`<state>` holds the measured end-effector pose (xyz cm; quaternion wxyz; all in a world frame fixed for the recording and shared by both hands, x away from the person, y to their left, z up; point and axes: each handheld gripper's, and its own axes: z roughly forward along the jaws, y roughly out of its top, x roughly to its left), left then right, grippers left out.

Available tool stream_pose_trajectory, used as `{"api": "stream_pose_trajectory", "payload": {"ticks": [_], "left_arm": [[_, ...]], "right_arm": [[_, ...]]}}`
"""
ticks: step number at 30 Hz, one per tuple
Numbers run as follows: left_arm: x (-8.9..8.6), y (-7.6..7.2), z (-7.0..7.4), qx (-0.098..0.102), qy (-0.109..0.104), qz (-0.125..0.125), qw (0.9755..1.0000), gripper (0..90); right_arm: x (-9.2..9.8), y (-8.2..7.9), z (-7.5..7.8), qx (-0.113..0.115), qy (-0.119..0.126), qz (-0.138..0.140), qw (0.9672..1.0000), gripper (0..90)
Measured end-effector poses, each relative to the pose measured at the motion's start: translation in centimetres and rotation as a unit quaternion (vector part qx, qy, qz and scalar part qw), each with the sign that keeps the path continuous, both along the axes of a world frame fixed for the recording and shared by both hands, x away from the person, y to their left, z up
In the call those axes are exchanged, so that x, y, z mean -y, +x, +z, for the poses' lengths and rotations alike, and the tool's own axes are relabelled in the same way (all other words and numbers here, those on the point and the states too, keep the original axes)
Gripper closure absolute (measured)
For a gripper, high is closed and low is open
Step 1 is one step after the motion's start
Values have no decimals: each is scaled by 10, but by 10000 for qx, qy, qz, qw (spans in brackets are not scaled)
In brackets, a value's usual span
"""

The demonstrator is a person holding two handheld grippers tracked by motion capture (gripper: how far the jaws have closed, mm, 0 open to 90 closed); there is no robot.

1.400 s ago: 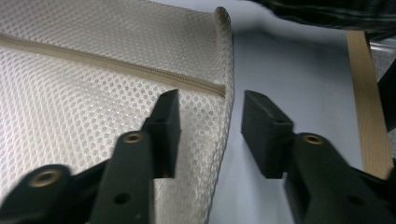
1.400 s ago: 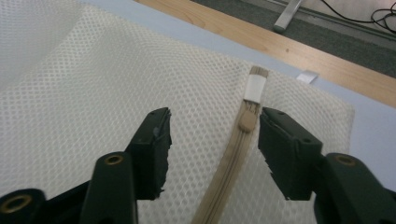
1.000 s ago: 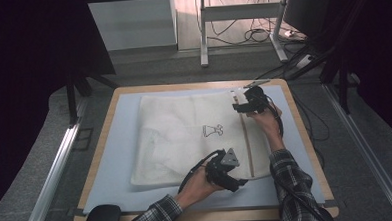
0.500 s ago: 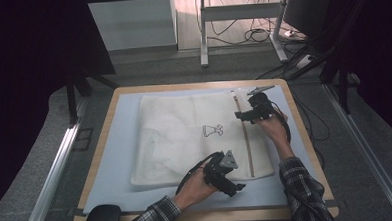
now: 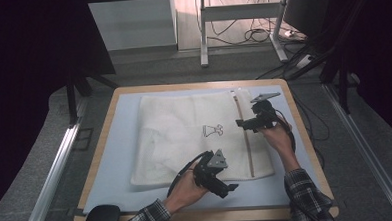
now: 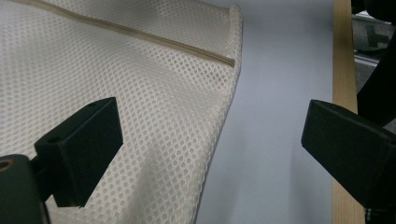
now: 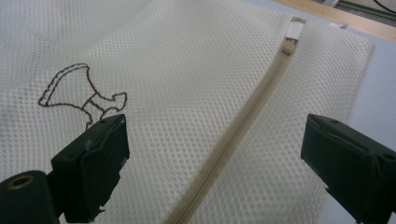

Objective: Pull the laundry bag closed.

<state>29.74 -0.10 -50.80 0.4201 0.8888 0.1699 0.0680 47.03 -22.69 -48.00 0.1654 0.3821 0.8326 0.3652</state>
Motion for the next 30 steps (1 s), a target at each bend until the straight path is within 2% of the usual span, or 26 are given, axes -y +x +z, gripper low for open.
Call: {"api": "stream_pose_trajectory", "payload": {"ticks": [3, 4, 5, 8, 11, 18, 24, 30], "left_arm": [[-4, 3, -1, -23, 37, -1, 10000, 53], [-4, 2, -2, -80, -71, 53, 9999, 53], [-4, 3, -3, -86, -66, 53, 9999, 54], [-6, 2, -2, 3, -16, 20, 10000, 53], [-8, -1, -2, 107, -16, 57, 9999, 52], [-17, 1, -4, 106, -19, 172, 9998, 53], [-21, -1, -7, 137, 104, 219, 9996, 52], [-28, -5, -7, 260, 227, 310, 9989, 51]], "right_arm": [[3, -8, -1, -8, 37, -13, 10000, 79], [3, -11, -2, -13, 45, 11, 10000, 79], [3, -13, -2, -14, 45, 46, 10000, 79], [4, -19, -1, 19, -24, 108, 9999, 78], [5, -24, 1, 54, 74, 118, 9999, 77], [2, -34, 8, 229, 34, 203, 9995, 76], [-3, -44, 8, 312, -61, 333, 9989, 72], [-7, -53, 13, 469, -196, 449, 9977, 71]]}}
